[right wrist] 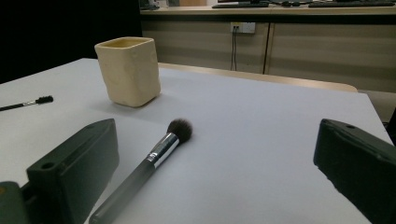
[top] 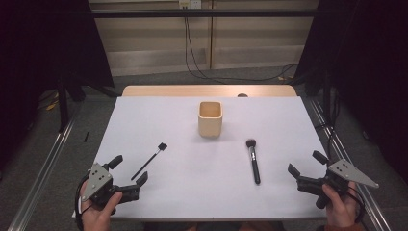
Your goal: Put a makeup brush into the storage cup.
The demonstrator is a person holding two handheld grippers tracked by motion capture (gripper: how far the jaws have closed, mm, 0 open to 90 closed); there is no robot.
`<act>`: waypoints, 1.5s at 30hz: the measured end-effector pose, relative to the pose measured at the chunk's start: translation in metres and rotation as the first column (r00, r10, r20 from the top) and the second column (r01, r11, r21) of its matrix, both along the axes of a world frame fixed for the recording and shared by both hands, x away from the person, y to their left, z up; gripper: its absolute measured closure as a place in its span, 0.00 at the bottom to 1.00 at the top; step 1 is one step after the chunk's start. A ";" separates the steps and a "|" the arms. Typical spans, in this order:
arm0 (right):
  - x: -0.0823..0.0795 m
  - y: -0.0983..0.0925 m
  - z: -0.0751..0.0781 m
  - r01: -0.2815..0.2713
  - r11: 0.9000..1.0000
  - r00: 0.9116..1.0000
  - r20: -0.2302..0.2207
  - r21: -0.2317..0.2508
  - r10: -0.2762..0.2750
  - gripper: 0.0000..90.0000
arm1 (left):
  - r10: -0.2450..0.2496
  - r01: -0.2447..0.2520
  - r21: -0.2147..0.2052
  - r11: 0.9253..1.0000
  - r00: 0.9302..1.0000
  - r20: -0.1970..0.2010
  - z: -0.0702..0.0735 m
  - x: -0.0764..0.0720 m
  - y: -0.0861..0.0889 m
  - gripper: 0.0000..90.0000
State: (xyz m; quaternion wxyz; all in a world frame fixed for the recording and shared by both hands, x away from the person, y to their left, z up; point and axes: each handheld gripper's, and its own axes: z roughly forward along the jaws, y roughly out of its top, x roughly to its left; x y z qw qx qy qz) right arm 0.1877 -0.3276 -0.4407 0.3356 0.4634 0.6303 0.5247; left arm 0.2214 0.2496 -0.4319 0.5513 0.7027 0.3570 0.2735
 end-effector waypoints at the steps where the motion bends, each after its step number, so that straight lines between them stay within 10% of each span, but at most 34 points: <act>1: 0.000 -0.001 0.000 -0.005 1.000 1.000 0.003 -0.004 0.005 0.00 | 0.002 -0.002 0.003 1.000 1.000 0.002 0.000 0.001 0.001 0.03; 30: 0.001 0.003 -0.004 -0.049 0.999 0.998 -0.039 0.021 0.049 0.00 | 0.006 -0.007 -0.014 1.000 1.000 -0.030 0.006 0.018 0.007 0.03; 45: 0.005 0.004 -0.005 -0.064 0.998 0.997 -0.050 0.028 0.065 0.00 | -0.002 0.005 0.051 0.999 0.999 -0.049 0.011 0.044 -0.003 0.04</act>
